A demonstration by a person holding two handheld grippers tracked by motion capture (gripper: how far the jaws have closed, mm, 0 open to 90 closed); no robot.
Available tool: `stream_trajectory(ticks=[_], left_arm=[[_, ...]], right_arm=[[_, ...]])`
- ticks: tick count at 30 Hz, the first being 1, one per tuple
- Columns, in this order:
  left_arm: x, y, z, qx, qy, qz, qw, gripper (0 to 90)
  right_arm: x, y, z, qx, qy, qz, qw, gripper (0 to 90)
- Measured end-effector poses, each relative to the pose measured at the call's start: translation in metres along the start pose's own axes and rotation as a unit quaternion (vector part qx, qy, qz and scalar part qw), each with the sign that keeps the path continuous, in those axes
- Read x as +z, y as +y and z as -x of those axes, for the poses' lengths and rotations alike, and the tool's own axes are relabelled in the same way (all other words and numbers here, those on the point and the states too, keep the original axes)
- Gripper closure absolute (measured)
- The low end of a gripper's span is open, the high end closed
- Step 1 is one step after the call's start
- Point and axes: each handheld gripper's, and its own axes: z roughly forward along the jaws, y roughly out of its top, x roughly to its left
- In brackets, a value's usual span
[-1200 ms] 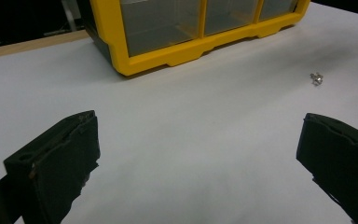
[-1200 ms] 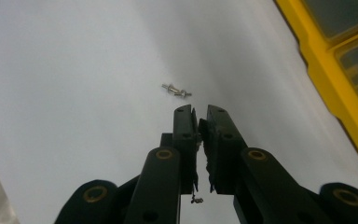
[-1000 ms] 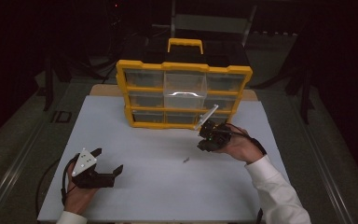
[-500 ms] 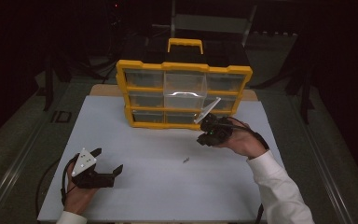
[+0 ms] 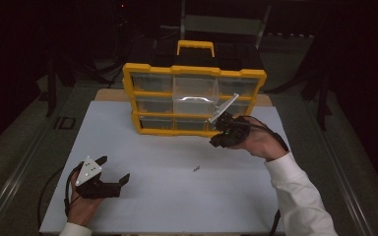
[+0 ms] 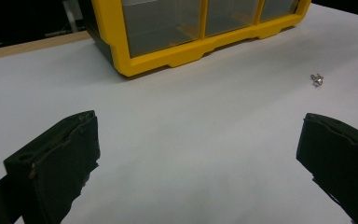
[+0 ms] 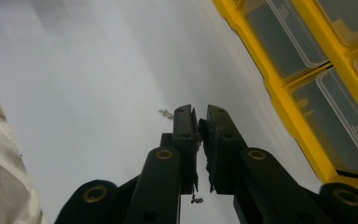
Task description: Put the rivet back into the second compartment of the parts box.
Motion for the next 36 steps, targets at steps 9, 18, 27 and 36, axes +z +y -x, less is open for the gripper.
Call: stream_trajectory(ticks=[9,18,27,36], left_arm=[[0.000,0.000,0.000,-0.001,0.000,0.000,1.0000,0.2],[0.000,0.000,0.000,-0.001,-0.001,0.001,1.0000,0.2],[0.000,0.000,0.000,-0.002,-0.001,0.001,1.0000,0.2],[0.001,0.000,0.000,0.000,-0.001,0.000,1.0000,0.2]], right_arm=[[-0.009,0.005,0.003,-0.005,0.007,0.006,0.9999,83.2],[-0.020,0.011,0.005,-0.008,0.010,0.015,0.9998,83.2],[-0.029,0.019,0.007,-0.014,0.015,0.017,0.9996,83.2],[-0.045,0.027,0.009,-0.020,0.020,0.029,0.9992,83.2]])
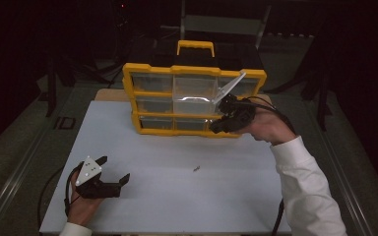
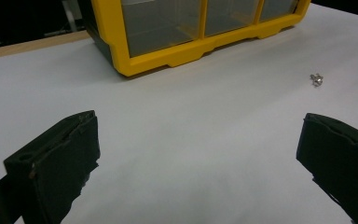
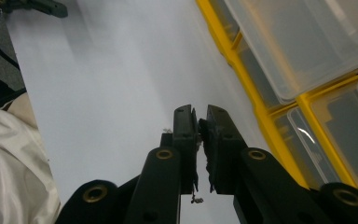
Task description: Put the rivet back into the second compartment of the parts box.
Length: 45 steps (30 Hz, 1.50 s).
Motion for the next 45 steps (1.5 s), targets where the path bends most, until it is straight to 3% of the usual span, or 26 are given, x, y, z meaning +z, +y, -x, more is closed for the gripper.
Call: stream_trajectory(ticks=[28,38,45], left_arm=[[0.000,0.000,0.000,0.000,-0.001,-0.001,1.0000,0.2],[0.000,0.000,0.000,-0.001,-0.001,0.001,1.0000,0.2],[0.000,0.000,0.000,-0.002,-0.001,0.001,1.0000,0.2]], right_arm=[[-0.033,0.028,0.002,-0.014,0.023,0.038,0.9989,83.3],[-0.048,0.043,0.008,-0.011,0.010,0.056,0.9983,83.3],[-0.061,0.052,0.021,0.014,-0.010,0.065,0.9978,83.3]])
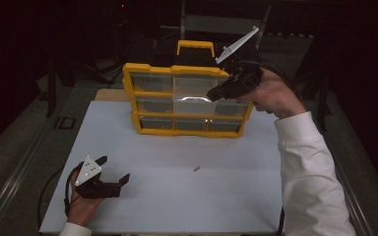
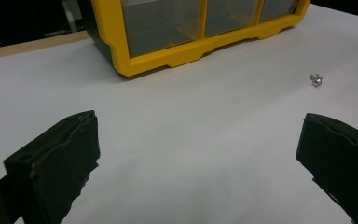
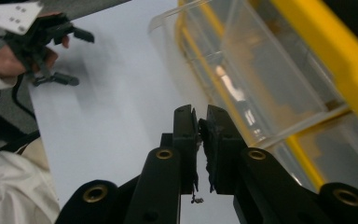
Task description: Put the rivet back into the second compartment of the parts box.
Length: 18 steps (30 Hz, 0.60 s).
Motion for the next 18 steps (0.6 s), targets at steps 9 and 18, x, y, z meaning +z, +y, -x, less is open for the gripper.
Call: stream_trajectory(ticks=[9,18], left_arm=[[0.000,0.000,0.000,-0.001,-0.001,0.000,1.0000,0.2],[0.000,0.000,0.000,0.000,-0.001,0.000,1.0000,0.2]], right_arm=[[-0.002,0.007,0.012,0.023,-0.020,-0.008,0.9995,83.3],[0.007,0.012,0.020,0.034,-0.028,-0.021,0.9988,83.2]])
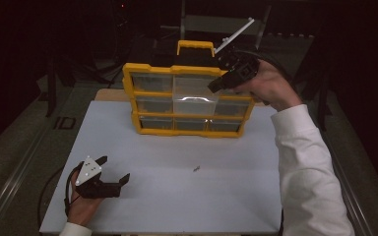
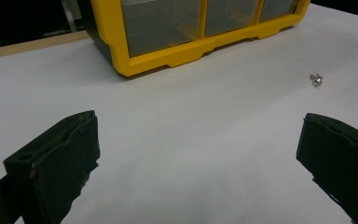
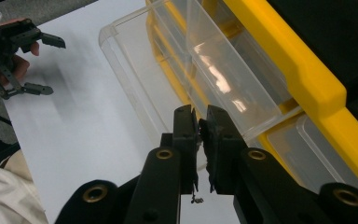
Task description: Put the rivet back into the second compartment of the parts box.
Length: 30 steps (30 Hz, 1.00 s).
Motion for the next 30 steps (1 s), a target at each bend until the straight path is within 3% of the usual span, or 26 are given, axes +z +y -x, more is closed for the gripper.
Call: stream_trajectory(ticks=[3,4,5,7,9,13,19,30], left_arm=[[-0.001,0.000,0.000,0.000,0.001,0.001,1.0000,0.2],[-0.001,0.000,-0.001,0.000,0.001,0.001,1.0000,0.2],[-0.001,0.000,-0.001,0.000,0.001,0.001,1.0000,0.2],[-0.001,0.000,0.000,0.000,0.000,0.001,1.0000,0.2],[-0.001,0.000,0.000,-0.001,0.000,0.001,1.0000,0.2],[0.000,0.000,0.000,0.000,0.000,0.000,1.0000,0.2],[0.000,0.000,0.000,0.000,0.001,0.000,1.0000,0.2],[0.000,0.000,0.000,0.000,0.000,-0.003,1.0000,0.2]], right_arm=[[0.003,0.001,0.000,0.001,-0.005,0.000,1.0000,81.3],[0.004,0.001,0.000,0.002,-0.007,0.003,1.0000,76.4],[0.004,0.002,0.001,0.004,-0.005,0.011,0.9999,63.5],[0.002,0.002,0.001,0.007,-0.008,0.021,0.9997,51.6],[0.000,0.001,0.000,0.008,-0.014,0.027,0.9995,42.0],[0.000,-0.002,-0.001,0.010,-0.020,0.022,0.9995,31.2],[-0.001,-0.008,-0.002,0.010,-0.023,0.019,0.9995,24.2],[0.003,-0.023,-0.006,0.008,-0.030,0.007,0.9995,20.7]])
